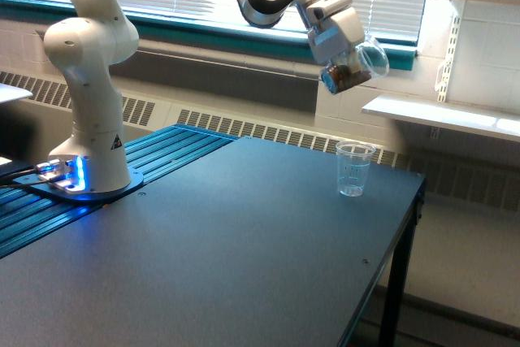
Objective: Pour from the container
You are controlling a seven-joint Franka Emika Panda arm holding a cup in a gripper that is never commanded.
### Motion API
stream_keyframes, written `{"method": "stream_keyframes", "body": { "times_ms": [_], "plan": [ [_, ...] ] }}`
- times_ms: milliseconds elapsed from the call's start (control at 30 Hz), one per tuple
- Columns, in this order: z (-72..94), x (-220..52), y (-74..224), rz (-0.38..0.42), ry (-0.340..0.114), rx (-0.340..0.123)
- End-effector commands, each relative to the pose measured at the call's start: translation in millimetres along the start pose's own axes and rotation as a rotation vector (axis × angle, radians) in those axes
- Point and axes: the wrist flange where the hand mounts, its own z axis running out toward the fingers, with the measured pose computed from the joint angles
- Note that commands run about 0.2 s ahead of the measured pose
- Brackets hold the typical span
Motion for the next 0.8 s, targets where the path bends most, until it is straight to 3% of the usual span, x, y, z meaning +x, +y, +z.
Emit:
{"method": "stream_keyframes", "body": {
  "times_ms": [33,800],
  "plan": [
    [5.2,-15.0,-10.7,-0.001,-0.013,-0.001],
    [39.7,-58.9,-19.0,-0.045,-0.086,-0.057]
  ]
}}
